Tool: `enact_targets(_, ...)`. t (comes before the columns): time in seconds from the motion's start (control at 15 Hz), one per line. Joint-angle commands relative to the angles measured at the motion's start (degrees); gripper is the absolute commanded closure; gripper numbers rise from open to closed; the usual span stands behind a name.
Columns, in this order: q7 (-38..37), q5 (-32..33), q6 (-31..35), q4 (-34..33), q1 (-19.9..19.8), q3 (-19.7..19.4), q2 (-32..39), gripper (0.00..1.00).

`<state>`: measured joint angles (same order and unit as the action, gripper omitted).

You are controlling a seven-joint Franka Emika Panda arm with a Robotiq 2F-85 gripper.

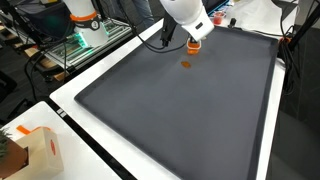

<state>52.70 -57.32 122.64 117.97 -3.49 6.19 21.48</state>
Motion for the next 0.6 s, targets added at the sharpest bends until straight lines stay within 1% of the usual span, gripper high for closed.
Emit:
enact_targets(0.0,0.4,-1.5,-2.0,0.3,0.0,-0.9,0.1,0.97)
enact_targets(0.53,-3.8,-1.1,-2.8,0.1,0.3,-1.6,-0.4,0.97)
